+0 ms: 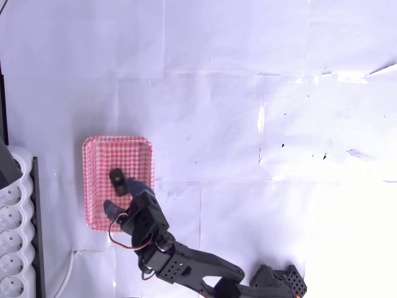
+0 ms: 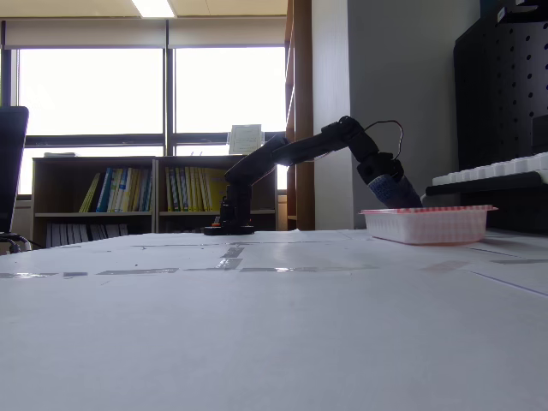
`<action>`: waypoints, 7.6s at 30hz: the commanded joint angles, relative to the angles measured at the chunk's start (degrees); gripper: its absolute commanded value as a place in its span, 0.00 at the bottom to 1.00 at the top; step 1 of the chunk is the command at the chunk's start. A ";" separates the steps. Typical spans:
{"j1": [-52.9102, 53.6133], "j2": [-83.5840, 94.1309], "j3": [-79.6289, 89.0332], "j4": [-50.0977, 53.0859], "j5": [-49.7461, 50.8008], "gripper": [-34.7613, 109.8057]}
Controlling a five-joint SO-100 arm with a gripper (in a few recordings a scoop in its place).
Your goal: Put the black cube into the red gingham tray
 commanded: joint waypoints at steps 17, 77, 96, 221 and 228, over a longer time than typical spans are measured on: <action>32.08 -108.37 -92.29 -22.94 -2.29 0.24; 54.23 -159.35 -163.92 5.54 22.41 0.24; 54.23 -159.35 -163.92 5.54 22.41 0.24; 54.23 -159.35 -163.92 5.54 22.41 0.24; 54.23 -159.35 -163.92 5.54 22.41 0.24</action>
